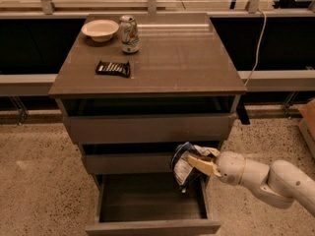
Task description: Place blue chip bag into bottom drawer
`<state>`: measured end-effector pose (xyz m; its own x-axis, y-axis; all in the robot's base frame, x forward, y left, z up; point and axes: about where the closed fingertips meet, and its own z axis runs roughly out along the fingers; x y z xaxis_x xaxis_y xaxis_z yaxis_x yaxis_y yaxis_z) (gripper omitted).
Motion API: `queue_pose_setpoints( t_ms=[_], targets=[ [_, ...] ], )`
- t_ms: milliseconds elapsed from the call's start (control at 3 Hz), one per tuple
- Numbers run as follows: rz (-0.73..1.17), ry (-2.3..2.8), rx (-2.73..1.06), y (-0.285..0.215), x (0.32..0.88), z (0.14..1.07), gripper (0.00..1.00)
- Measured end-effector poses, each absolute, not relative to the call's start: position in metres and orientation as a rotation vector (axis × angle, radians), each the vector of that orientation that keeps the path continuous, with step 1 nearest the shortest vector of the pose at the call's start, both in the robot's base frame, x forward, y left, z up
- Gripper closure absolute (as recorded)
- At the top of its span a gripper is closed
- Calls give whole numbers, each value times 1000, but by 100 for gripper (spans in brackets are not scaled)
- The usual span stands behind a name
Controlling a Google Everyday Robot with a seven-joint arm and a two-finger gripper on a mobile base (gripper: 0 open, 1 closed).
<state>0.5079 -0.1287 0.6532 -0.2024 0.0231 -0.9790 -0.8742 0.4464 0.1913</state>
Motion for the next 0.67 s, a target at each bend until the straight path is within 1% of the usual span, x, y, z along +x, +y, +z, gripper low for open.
queue_pose_setpoints(
  t_ms=[333,667],
  targets=[
    [995,1619,-764,-135,508,604,100],
    [995,1619,-764,-135,508,604,100]
  ],
)
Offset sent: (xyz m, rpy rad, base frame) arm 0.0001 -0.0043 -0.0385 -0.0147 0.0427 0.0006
